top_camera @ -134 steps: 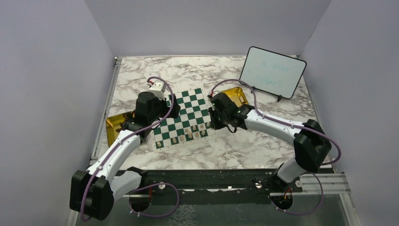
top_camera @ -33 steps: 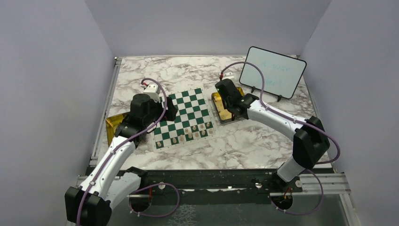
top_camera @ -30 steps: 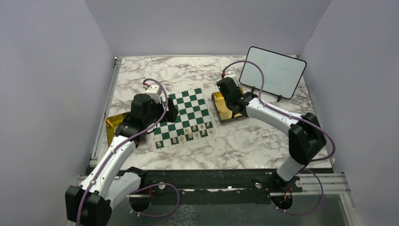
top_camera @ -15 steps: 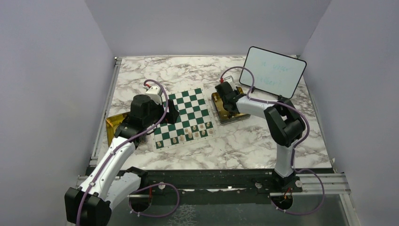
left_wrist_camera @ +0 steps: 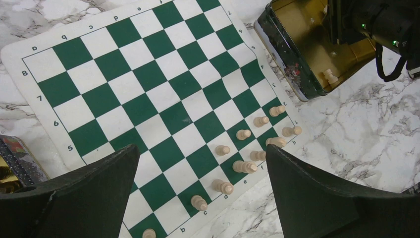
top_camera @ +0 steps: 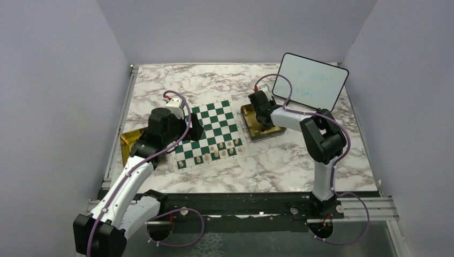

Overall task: Set up the chess pieces on the board
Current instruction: Pick up the chess piece from the storage box.

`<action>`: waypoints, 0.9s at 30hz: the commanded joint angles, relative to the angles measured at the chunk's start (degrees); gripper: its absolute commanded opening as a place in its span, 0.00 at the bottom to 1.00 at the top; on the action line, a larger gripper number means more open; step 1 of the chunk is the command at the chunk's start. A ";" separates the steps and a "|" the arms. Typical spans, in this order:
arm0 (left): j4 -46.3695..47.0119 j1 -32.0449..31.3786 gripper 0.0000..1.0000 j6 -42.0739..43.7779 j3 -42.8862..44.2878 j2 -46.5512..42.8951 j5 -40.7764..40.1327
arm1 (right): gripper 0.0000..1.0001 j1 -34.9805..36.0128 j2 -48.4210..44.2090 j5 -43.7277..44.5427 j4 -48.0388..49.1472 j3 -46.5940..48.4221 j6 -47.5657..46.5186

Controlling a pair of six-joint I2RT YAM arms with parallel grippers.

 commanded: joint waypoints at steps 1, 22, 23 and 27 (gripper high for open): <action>1.23 -0.15 0.99 0.18 -0.65 -0.53 -0.94 | 0.38 -0.80 1.70 0.14 1.84 2.09 -0.14; 1.23 -0.07 0.99 -0.08 -0.99 -1.14 -3.54 | 0.38 -2.77 0.51 -13.26 -3.01 2.87 4.00; 1.23 -0.14 0.99 -0.08 -0.99 -1.17 -3.63 | 0.38 -2.74 0.46 -13.93 -3.76 3.17 4.23; 1.23 -0.07 0.99 -0.17 -1.02 -1.26 -3.80 | 0.37 -2.70 -1.02 -18.06 -4.87 2.76 5.31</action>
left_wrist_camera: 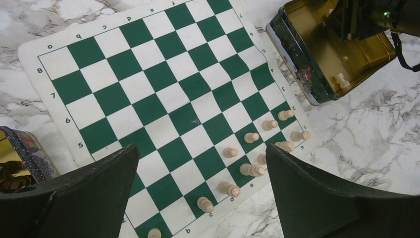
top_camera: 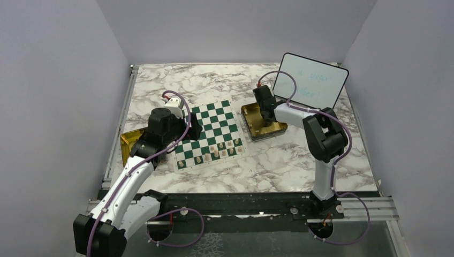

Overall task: Set up the chess pieces on the board
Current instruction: Pick up the chess piece from the storage box.

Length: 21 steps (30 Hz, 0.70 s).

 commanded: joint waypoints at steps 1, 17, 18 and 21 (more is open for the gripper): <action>1.26 -0.06 0.99 -0.17 -0.97 -1.17 -1.48 | 0.37 -0.12 -2.26 -7.91 -4.33 -0.34 2.64; 1.41 -0.14 0.99 -0.17 -1.18 -1.83 -2.06 | 0.38 -0.32 -0.90 -8.33 -4.28 0.01 3.66; 1.39 -0.07 0.99 -0.17 -1.18 -1.79 -2.05 | 0.38 -0.39 -0.87 -8.08 -4.66 0.19 4.12; 1.39 -0.07 0.99 -0.17 -1.26 -1.96 -2.05 | 0.38 -0.51 -0.56 -7.55 -5.46 0.79 4.66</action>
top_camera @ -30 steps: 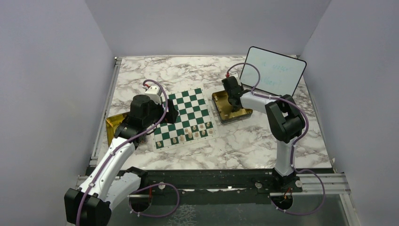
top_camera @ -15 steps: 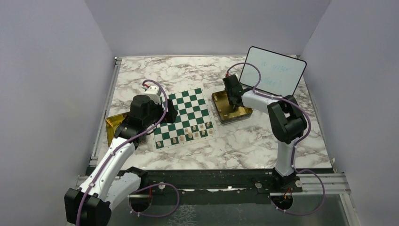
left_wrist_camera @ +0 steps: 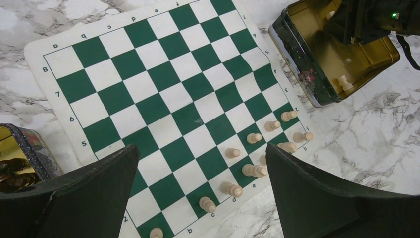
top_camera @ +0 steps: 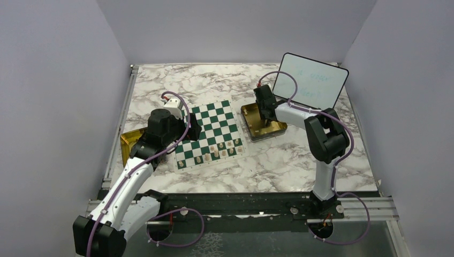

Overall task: Set up the chess pieces on the board
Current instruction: Pick up the chess piece from the storage box.

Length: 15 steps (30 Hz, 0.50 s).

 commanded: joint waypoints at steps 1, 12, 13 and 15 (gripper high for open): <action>1.24 -0.07 0.99 -0.15 -0.68 -1.15 -1.13 | 0.38 -0.21 0.72 -1.43 -3.80 1.04 1.97; 1.32 -0.15 0.99 -0.06 -0.72 -1.41 -0.94 | 0.34 -1.07 1.23 -1.77 -5.42 1.70 3.76; 1.33 -0.10 0.99 -0.06 -0.74 -1.41 -0.97 | 0.33 -1.09 1.18 -1.85 -5.42 1.76 3.80; 1.32 -0.10 0.99 -0.06 -0.74 -1.41 -0.96 | 0.31 -1.18 1.31 -1.92 -5.47 1.81 3.87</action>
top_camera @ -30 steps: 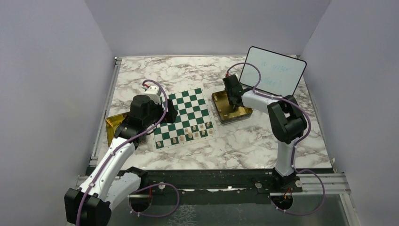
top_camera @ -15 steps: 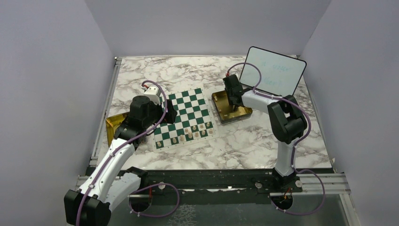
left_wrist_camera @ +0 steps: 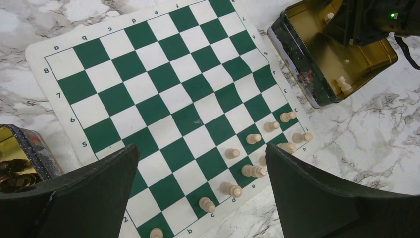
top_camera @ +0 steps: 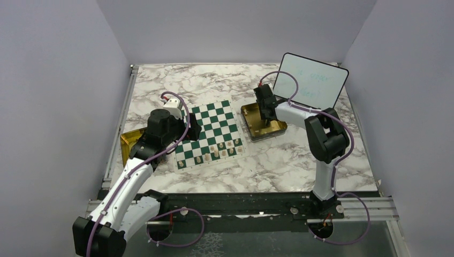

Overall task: Set up the chess pieces on the board
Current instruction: Pick up the chess piece from the storage box.

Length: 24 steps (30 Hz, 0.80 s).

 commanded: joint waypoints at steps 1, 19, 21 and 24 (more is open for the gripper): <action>1.32 -0.12 0.99 -0.06 -0.72 -0.98 -0.93 | 0.30 -0.56 1.30 -1.51 -3.35 0.99 1.18; 1.35 -0.15 0.98 -0.67 -0.40 0.00 0.24 | 0.17 -1.05 -2.87 -1.45 -2.11 -1.34 0.96; 1.20 -0.09 0.98 -0.66 -0.42 0.02 0.18 | 0.16 -1.05 -3.75 -1.51 -2.31 -1.58 0.96; 1.06 -0.13 0.97 -0.80 -0.40 -0.26 0.19 | 0.15 -1.05 -5.72 -1.55 -2.22 -2.26 0.96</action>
